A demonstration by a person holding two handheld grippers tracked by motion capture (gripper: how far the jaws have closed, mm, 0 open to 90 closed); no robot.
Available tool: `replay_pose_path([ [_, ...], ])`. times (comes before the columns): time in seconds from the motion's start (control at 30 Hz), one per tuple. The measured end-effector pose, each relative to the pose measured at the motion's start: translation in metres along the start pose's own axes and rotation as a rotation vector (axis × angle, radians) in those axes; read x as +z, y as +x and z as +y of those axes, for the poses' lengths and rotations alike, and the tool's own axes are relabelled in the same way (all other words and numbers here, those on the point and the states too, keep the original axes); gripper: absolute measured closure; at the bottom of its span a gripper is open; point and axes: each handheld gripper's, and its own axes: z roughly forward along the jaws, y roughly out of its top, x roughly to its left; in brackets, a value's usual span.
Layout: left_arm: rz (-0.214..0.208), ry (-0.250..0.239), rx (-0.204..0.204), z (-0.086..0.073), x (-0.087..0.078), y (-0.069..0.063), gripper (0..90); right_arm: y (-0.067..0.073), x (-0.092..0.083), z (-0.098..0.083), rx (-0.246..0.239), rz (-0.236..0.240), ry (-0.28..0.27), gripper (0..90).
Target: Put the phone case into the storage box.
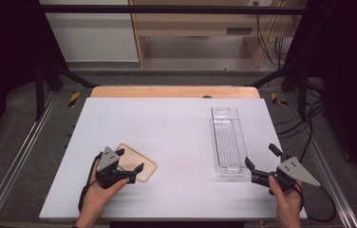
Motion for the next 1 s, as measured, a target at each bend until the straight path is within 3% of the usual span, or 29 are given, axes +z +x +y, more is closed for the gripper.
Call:
replay_pose_path([
  [0.07, 0.000, 0.014, 0.002, 0.000, 0.001, -0.002, 11.4, 0.000, 0.000, 0.000, -0.002, 0.000, 0.000, 3.0],
  [0.2, -0.009, 0.038, -0.006, 0.001, 0.003, -0.007, 27.0, 0.000, 0.001, 0.000, -0.005, 0.002, 0.005, 2.9],
  [0.23, -0.005, 0.046, -0.009, 0.002, 0.004, -0.009, 27.0, 0.000, 0.001, -0.001, -0.005, 0.002, 0.006, 3.0],
  [0.27, 0.000, 0.069, -0.037, 0.002, 0.006, -0.010, 35.3, 0.000, 0.001, -0.001, -0.003, 0.002, 0.007, 2.9],
  [0.4, 0.008, 0.126, -0.057, 0.002, 0.008, -0.013, 50.7, 0.001, 0.001, -0.001, -0.002, -0.001, 0.008, 3.0],
  [0.53, 0.007, 0.153, -0.079, 0.002, 0.007, -0.016, 77.3, 0.000, 0.000, 0.000, -0.004, -0.005, 0.004, 2.9],
  [0.63, 0.008, 0.167, -0.092, 0.003, 0.008, -0.018, 90.0, -0.001, 0.000, -0.001, -0.002, -0.005, 0.003, 2.9],
  [1.0, 0.002, 0.224, -0.083, 0.003, 0.019, -0.025, 90.0, 0.000, 0.001, -0.001, -0.002, -0.003, 0.011, 3.0],
])
